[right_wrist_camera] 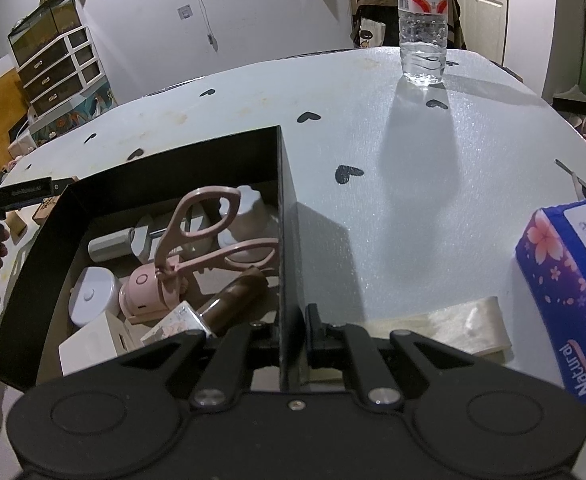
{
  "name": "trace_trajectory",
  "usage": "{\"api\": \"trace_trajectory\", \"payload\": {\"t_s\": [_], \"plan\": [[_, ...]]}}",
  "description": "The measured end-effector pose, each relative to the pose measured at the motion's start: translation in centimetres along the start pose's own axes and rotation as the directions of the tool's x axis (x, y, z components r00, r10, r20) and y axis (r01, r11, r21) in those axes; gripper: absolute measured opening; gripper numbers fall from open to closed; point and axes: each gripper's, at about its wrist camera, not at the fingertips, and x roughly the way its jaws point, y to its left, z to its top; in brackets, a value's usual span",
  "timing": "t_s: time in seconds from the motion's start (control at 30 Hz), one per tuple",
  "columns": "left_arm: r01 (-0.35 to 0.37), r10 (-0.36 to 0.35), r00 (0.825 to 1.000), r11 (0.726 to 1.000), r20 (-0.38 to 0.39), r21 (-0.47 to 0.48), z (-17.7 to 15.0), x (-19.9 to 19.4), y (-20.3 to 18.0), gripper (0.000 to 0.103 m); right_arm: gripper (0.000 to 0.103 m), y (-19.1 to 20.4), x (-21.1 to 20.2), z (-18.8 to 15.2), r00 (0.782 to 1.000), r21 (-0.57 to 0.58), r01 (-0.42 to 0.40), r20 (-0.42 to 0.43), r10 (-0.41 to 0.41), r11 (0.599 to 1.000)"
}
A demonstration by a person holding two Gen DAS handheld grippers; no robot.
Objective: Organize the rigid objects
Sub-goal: 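Move the left tool to the carved wooden square tile and grasp it, then lift the carved wooden tile and carry it toward the black box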
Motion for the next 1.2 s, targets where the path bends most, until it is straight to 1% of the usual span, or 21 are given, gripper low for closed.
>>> {"api": "trace_trajectory", "payload": {"t_s": [0.17,0.2,0.23,0.33,0.47,0.7,0.8,0.93,1.0,1.1,1.2], "plan": [[-0.020,0.020,0.999,1.000,-0.036,0.014,-0.2,1.4,0.7,0.079,0.008,0.0,0.0,0.0,1.000,0.001,0.000,0.000,0.000,1.000],[-0.022,0.023,0.999,1.000,-0.046,0.020,-0.3,1.7,0.8,0.075,0.008,0.0,0.0,0.0,1.000,0.000,0.000,0.000,0.000,1.000],[-0.018,0.019,0.999,1.000,-0.050,0.025,-0.4,1.8,0.9,0.075,0.008,0.0,0.0,0.0,1.000,0.000,0.000,0.000,0.000,1.000],[0.001,0.001,0.999,0.999,-0.044,0.039,-0.4,1.6,0.8,0.066,0.008,0.0,0.1,0.0,1.000,-0.002,0.003,-0.001,-0.003,1.000],[0.014,-0.012,0.999,0.998,-0.051,0.056,-0.2,1.8,0.7,0.065,0.008,-0.1,0.1,0.0,1.000,0.003,0.003,-0.002,-0.003,1.000],[0.021,-0.019,0.999,0.999,-0.041,0.034,-1.0,0.9,0.3,0.065,0.008,-0.1,0.0,0.0,1.000,0.006,0.003,-0.002,-0.003,1.000],[0.053,-0.053,0.998,0.999,-0.035,-0.002,-1.8,-0.3,0.2,0.065,0.008,-0.1,0.0,0.0,1.000,0.006,0.003,-0.002,-0.003,1.000],[0.097,-0.099,0.995,0.991,-0.018,-0.088,-3.1,-2.2,0.2,0.065,0.008,-0.1,0.0,0.0,1.000,0.008,0.003,-0.002,-0.003,1.000],[0.131,-0.136,0.991,0.980,-0.019,-0.152,-3.6,-3.1,0.5,0.064,0.008,-0.1,0.0,0.0,1.000,0.009,0.004,-0.001,-0.004,1.000],[0.186,-0.194,0.981,0.951,-0.008,-0.248,-4.3,-4.6,1.0,0.064,0.008,-0.1,0.0,0.0,1.000,0.008,0.004,-0.002,-0.004,1.000],[0.223,-0.227,0.974,0.930,0.020,-0.292,-4.6,-6.4,0.6,0.064,0.008,-0.1,0.0,0.1,1.000,0.007,0.004,-0.003,-0.004,1.000]]}}
